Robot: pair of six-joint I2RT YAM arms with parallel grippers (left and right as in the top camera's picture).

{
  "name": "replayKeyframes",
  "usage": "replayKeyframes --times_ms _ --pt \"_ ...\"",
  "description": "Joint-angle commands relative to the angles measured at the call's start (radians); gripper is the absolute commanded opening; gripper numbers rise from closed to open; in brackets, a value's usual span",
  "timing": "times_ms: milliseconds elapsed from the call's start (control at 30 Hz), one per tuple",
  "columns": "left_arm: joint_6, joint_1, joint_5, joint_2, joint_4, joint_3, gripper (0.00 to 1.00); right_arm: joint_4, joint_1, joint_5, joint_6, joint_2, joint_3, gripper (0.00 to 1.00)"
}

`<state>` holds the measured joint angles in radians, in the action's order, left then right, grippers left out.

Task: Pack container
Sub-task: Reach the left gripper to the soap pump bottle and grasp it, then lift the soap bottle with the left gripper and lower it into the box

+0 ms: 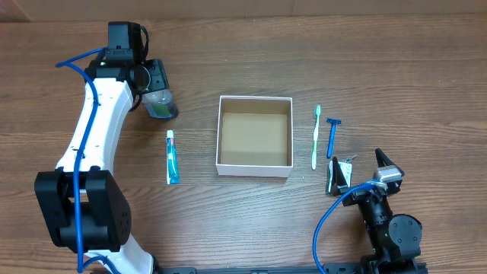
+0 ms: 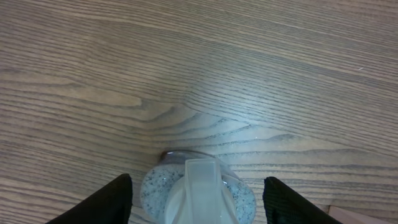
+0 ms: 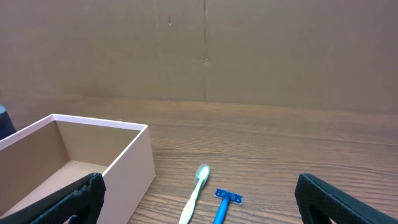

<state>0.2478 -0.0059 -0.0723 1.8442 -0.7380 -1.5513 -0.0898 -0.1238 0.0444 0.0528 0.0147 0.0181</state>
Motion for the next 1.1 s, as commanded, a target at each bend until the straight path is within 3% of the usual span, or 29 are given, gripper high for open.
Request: replayKeyframes --times_ms 0,167,267,400,633,900,1067 --pt "0.003 -0.005 -0.005 0.017 0.006 -0.022 0.66 0.008 0.007 -0.006 0.004 -0.012 -0.010 1.00" --pt "0.003 -0.022 -0.008 0.038 0.020 -0.022 0.64 0.008 0.007 -0.006 0.004 -0.012 -0.010 1.00" --pt "0.003 -0.022 -0.010 0.040 0.017 -0.022 0.54 0.008 0.007 -0.006 0.004 -0.012 -0.010 1.00" --pt "0.002 -0.021 -0.017 0.047 0.015 -0.022 0.59 0.008 0.007 -0.006 0.004 -0.012 -0.010 1.00" --pt "-0.003 -0.021 -0.069 0.047 0.018 -0.022 0.38 0.008 0.007 -0.006 0.004 -0.012 -0.010 1.00" --pt "-0.027 -0.022 -0.070 0.044 0.018 -0.023 0.31 0.008 0.007 -0.006 0.004 -0.012 -0.010 1.00" --pt "-0.027 -0.022 -0.069 0.032 0.018 -0.027 0.32 0.008 0.007 -0.006 0.004 -0.012 -0.010 1.00"
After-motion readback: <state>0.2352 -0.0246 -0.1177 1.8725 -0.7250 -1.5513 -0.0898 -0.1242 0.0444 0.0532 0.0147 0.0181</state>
